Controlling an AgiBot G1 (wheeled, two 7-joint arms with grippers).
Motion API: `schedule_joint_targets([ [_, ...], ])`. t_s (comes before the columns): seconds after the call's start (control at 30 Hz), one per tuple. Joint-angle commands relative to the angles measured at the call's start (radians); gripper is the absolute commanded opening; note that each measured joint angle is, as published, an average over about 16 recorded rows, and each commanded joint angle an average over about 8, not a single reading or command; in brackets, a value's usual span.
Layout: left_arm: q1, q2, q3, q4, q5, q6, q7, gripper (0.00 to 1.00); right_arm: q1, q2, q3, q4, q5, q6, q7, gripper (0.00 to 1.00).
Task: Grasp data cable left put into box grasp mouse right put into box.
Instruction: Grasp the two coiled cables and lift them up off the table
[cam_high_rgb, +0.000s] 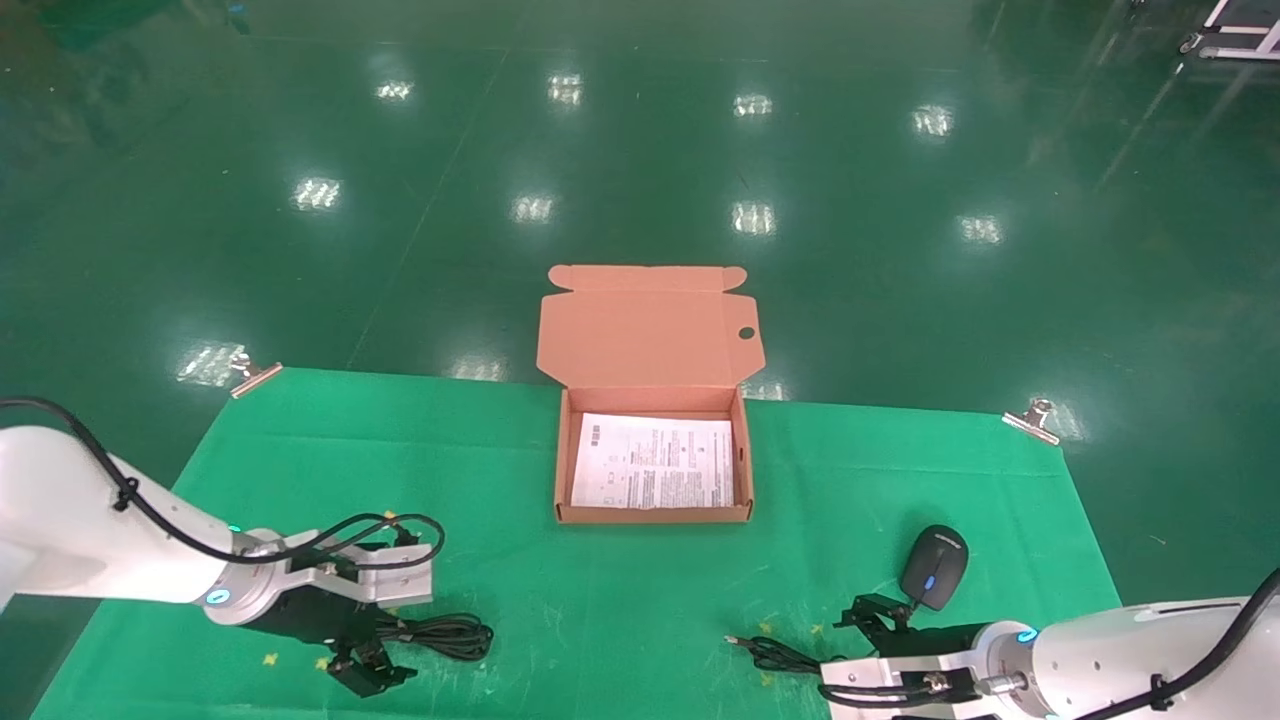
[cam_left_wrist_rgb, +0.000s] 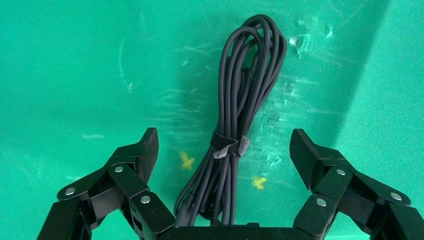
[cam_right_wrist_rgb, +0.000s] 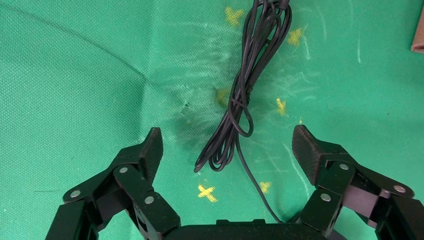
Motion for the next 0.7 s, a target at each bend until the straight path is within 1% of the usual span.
schedule_joint_targets([
  [0.03, 0.0, -0.001, 0.0, -0.004, 0.0, 0.001, -0.002, 0.0, 0.0, 0.0, 0.0, 0.001, 0.001, -0.002, 0.002, 0.0],
  [0.7, 0.004, -0.007, 0.001, -0.024, 0.001, 0.007, -0.009, 0.0, 0.004, 0.001, 0.0, 0.008, 0.002, -0.014, 0.008, 0.0],
])
